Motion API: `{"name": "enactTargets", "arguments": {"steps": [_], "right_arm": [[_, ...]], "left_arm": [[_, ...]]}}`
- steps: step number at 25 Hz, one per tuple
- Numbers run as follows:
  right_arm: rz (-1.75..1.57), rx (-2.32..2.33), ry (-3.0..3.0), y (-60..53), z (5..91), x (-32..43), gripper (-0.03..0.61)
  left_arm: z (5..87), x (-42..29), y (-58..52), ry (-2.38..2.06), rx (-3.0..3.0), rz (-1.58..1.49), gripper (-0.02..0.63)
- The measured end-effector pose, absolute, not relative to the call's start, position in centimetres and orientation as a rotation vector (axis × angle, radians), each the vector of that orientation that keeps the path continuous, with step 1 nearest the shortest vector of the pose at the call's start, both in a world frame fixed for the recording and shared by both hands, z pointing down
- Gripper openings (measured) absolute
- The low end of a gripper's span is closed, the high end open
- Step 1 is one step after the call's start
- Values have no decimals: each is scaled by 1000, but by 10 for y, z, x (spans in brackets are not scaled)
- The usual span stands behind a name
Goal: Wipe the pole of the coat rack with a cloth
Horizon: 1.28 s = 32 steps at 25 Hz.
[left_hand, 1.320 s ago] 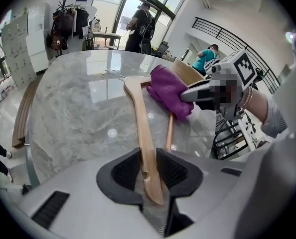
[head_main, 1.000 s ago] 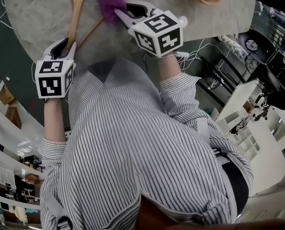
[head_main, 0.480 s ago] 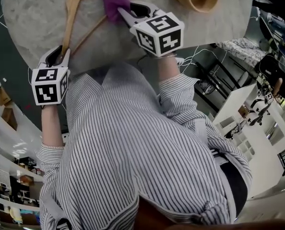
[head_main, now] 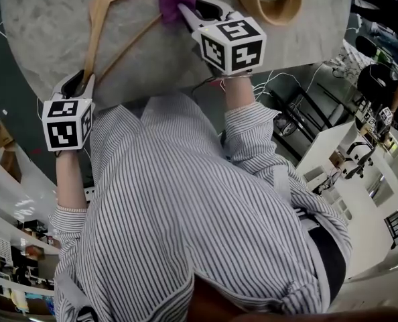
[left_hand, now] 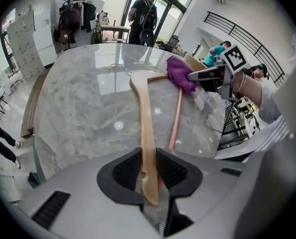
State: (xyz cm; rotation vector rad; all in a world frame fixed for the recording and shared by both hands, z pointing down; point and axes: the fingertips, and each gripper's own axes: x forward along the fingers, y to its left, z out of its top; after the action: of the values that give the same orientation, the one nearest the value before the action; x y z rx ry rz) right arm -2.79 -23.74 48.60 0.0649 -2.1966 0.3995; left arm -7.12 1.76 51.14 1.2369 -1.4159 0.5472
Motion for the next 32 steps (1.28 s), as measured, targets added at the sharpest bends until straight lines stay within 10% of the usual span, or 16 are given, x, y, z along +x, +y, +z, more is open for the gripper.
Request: {"name": "enactTargets", "arguments": {"steps": [32], "right_arm": [[326,324,-2215,-287,484,-20,67]], "left_arm": [[512,-71,19,-1386,1228,534,100]]}}
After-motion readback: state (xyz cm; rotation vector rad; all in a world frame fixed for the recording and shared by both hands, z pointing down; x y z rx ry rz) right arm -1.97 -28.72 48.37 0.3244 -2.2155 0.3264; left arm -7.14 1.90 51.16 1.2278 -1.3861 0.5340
